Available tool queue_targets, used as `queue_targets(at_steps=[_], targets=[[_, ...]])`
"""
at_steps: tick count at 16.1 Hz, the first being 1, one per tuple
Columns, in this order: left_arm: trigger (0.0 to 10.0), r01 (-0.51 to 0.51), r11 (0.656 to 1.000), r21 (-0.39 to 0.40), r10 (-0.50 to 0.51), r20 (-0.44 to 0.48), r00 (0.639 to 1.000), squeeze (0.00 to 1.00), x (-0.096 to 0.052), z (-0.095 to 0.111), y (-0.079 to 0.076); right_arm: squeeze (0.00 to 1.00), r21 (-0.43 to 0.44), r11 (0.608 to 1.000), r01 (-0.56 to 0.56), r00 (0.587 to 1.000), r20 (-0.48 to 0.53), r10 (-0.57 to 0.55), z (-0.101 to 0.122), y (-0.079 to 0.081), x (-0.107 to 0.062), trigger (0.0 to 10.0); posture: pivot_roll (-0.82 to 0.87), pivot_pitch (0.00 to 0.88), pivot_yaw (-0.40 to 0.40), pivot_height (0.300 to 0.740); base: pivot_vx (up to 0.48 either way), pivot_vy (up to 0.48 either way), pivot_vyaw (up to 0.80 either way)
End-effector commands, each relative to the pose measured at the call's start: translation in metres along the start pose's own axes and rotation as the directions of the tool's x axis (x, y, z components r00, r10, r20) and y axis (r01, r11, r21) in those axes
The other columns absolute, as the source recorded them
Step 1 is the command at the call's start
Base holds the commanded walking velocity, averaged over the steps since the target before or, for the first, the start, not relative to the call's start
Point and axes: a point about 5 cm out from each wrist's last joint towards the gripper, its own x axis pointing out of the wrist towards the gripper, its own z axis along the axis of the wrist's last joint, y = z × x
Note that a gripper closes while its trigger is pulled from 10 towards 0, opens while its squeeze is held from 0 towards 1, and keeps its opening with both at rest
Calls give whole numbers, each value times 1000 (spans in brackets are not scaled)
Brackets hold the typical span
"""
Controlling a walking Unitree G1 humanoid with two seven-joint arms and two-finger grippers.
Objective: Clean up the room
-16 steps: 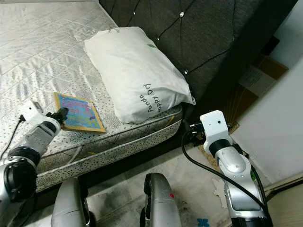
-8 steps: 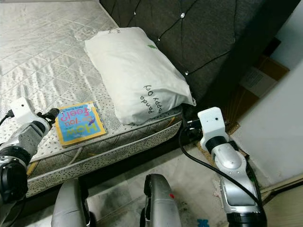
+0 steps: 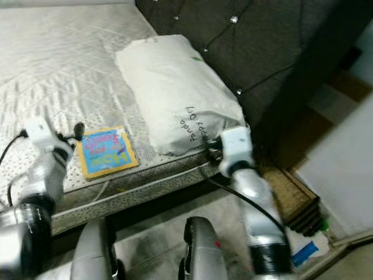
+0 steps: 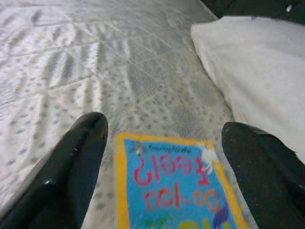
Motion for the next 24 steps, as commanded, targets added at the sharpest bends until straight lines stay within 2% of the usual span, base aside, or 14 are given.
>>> queue_targets(at_steps=[1, 4, 5, 6, 7, 8, 10, 11, 14, 16, 19, 20, 23, 24], targets=[[10000, -36, 995, 93, 27, 102, 994, 1000, -13, 6, 1, 0, 22, 1000, -17, 1000, 7, 16, -1, 7, 5, 10000, 9, 0, -85, 597, 0, 0, 0], [10000, -127, 977, 169, 89, 215, 973, 1000, -55, 5, 10, 0, 89, 994, -67, 998, 17, 66, -2, 24, 15, 10000, 60, 0, -68, 597, 0, 0, 0], [10000, -112, 978, 177, 63, 258, 964, 1000, -73, 6, 3, 0, 120, 990, -76, 997, 30, 73, 1, 29, 20, 10000, 78, 0, -66, 597, 0, 0, 0], [10000, -109, 976, 188, 50, 295, 954, 125, -76, 10, -1, 0, 130, 988, -81, 996, 44, 76, 2, 31, 23, 10000, 86, 0, -63, 597, 0, 0, 0], [10000, -117, 971, 207, 43, 330, 943, 0, -78, 16, -5, 0, 145, 985, -90, 995, 59, 82, 4, 33, 25, 10000, 93, 0, -59, 597, 0, 0, 0], [10000, -175, 951, 256, 72, 365, 928, 0, -79, 24, -7, 0, 163, 982, -98, 993, 83, 85, 8, 34, 28, 10000, 98, 0, -56, 597, 0, 0, 0], [10000, -86, 964, 254, -15, 369, 929, 0, -79, 24, -17, 0, 178, 978, -106, 988, 127, 84, 14, 35, 36, 10000, 101, 0, -49, 610, 0, 0, 0], [10000, -40, 973, 225, -40, 339, 940, 0, -90, 24, -26, 0, 187, 976, -113, 986, 145, 86, 16, 36, 41, 10000, 99, 0, -48, 629, 0, 0, 0], [10000, -39, 977, 209, -38, 353, 935, 0, -85, 28, -38, 0, 195, 972, -130, 981, 168, 97, 21, 37, 47, 10000, 90, 0, -48, 657, 0, 0, 0], [10000, -22, 985, 173, -44, 370, 928, 0, -79, 33, -39, 0, 199, 971, -130, 978, 188, 93, 25, 36, 51, 10000, 82, 0, -39, 680, 0, 0, 0], [10000, -24, 970, 240, -70, 375, 924, 0, -79, 33, -42, 0, 220, 968, -121, 975, 211, 74, 27, 36, 52, 10000, 62, 0, -20, 718, 0, 0, 0], [10000, -1, 975, 224, -83, 367, 926, 0, -80, 31, -43, 0, 225, 967, -121, 974, 213, 73, 26, 37, 50, 10000, 59, 0, -15, 732, 0, 0, 0], [10000, 3, 977, 215, -77, 337, 938, 0, -82, 25, -43, 0, 228, 967, -117, 978, 193, 73, 15, 37, 45, 10000, 59, 0, -8, 740, 0, 0, 0], [10000, -17, 967, 253, -63, 305, 950, 0, -80, 20, -44, 0, 227, 967, -116, 979, 189, 73, 13, 37, 44, 10000, 49, 0, -9, 740, 0, 0, 0]])
